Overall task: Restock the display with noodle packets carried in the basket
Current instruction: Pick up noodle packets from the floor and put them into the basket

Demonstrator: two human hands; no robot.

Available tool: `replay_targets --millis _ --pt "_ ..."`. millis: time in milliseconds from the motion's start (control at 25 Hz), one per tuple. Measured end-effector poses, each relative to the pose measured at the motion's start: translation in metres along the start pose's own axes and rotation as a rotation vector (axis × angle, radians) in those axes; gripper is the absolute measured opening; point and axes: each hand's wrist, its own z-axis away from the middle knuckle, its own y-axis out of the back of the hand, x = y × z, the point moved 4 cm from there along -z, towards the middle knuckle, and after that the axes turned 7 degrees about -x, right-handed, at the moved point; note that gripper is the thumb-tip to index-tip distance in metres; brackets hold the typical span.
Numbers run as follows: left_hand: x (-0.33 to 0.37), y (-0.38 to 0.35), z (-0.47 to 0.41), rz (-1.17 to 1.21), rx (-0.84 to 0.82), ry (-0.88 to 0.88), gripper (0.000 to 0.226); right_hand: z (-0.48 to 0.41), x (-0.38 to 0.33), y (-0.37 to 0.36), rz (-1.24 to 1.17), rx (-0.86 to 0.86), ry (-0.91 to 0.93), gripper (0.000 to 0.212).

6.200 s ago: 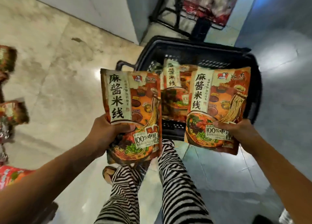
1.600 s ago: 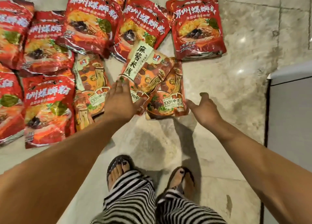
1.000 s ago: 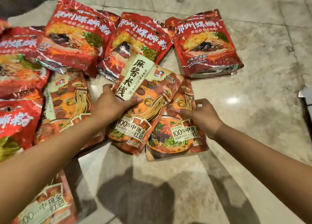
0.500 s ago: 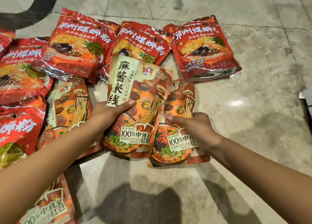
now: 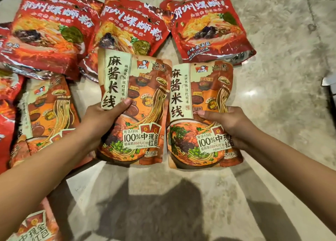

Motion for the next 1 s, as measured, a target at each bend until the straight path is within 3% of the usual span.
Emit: replay_targets --millis 160,360,480,560,680,800,880,1000 --pt "0.005 -0.012 0.001 -0.006 -0.055 -0.016 0.018 -0.009 0.004 0.013 -0.09 -0.162 -0.023 0.046" --pt "0.008 -0.019 0.0 0.119 -0.076 0.098 0.028 -0.016 0.0 0.025 -0.307 -0.36 -0.098 0.038" --pt "0.037 -0.02 0.027 0.163 -0.063 0.102 0.025 0.011 -0.011 0.024 -0.382 -0.373 -0.131 0.04" --pt "0.066 -0.016 0.064 0.142 -0.051 0.103 0.02 0.052 -0.025 0.021 -0.445 -0.33 -0.163 0.034" --pt "0.122 0.001 0.136 0.085 -0.081 0.192 0.027 0.138 -0.065 0.016 -0.505 -0.295 -0.23 0.055" --pt "0.191 0.015 0.218 0.027 -0.091 0.229 0.031 0.234 -0.121 0.017 -0.489 -0.229 -0.259 0.057" --pt "0.239 0.021 0.273 -0.031 -0.095 0.228 0.032 0.296 -0.16 0.017 -0.455 -0.211 -0.289 0.074" --pt "0.315 0.027 0.36 -0.142 -0.144 0.244 0.056 0.391 -0.215 0.023 -0.445 -0.162 -0.321 0.096"
